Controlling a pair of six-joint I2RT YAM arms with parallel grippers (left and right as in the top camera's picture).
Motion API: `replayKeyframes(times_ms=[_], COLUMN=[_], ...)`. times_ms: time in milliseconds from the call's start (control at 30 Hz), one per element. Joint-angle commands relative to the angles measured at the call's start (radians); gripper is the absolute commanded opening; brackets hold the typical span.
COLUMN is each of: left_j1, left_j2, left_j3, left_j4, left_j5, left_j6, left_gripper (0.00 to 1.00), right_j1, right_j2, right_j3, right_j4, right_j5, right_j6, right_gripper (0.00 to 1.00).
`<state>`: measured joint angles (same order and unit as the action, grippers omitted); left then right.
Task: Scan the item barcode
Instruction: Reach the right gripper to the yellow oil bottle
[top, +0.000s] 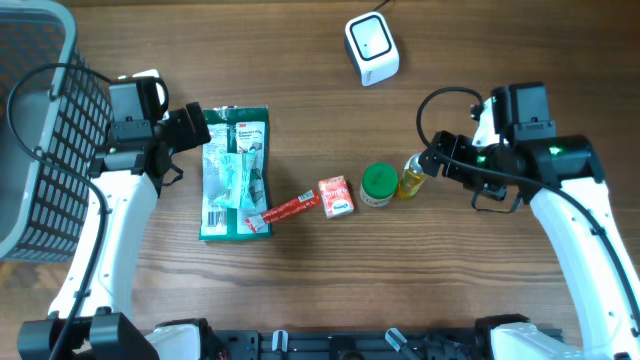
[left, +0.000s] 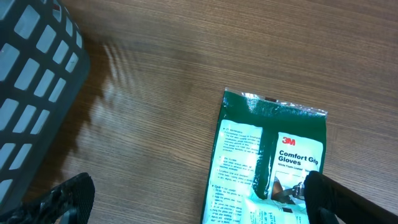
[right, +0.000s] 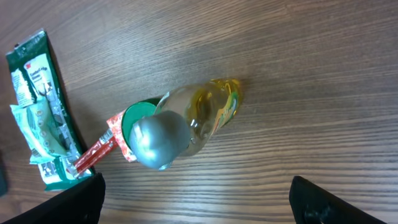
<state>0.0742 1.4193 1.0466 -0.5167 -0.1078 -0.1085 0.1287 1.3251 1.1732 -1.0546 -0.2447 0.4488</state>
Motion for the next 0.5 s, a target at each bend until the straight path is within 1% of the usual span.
replayKeyframes(times_ms=[0,100,267,333,433,467], left_j1=[0.006,0.006,0.006,0.006,0.006,0.006], left_j2=[-0.011,-0.011,-0.011,-0.011,-0.011,-0.011], left_j3=[0.008,0.008,0.008,0.008,0.008,0.008], left_j4=[0.003,0.003,0.003,0.003,0.003,0.003], left_j5=[-0.006,-0.006,-0.006,-0.006,-0.006,-0.006], left_j6=[0.019,0.019,0.019,0.019,0.019,0.019], left_gripper=[1.00,1.00,1.00,1.00,1.00,1.00], right_j1=[0.049,0.095,0.131,0.154,0.191,0.197], right_j2=[0.014,0.021,0.047,0.072,0.120,0.135], right_j3=[0.002,-0.004,-0.004,-0.004,-0.004,-0.004], right_j4=[0.006,0.013,0.044,0.060,0.089,0.097], right_j5=[0.075,0.150,0.175,0.194,0.286,0.291], right_j6=[0.052,0.098,0.131,0.168,0.234,0.235], right_gripper=[0.95,0.95,0.94,0.93,0.93,0.93])
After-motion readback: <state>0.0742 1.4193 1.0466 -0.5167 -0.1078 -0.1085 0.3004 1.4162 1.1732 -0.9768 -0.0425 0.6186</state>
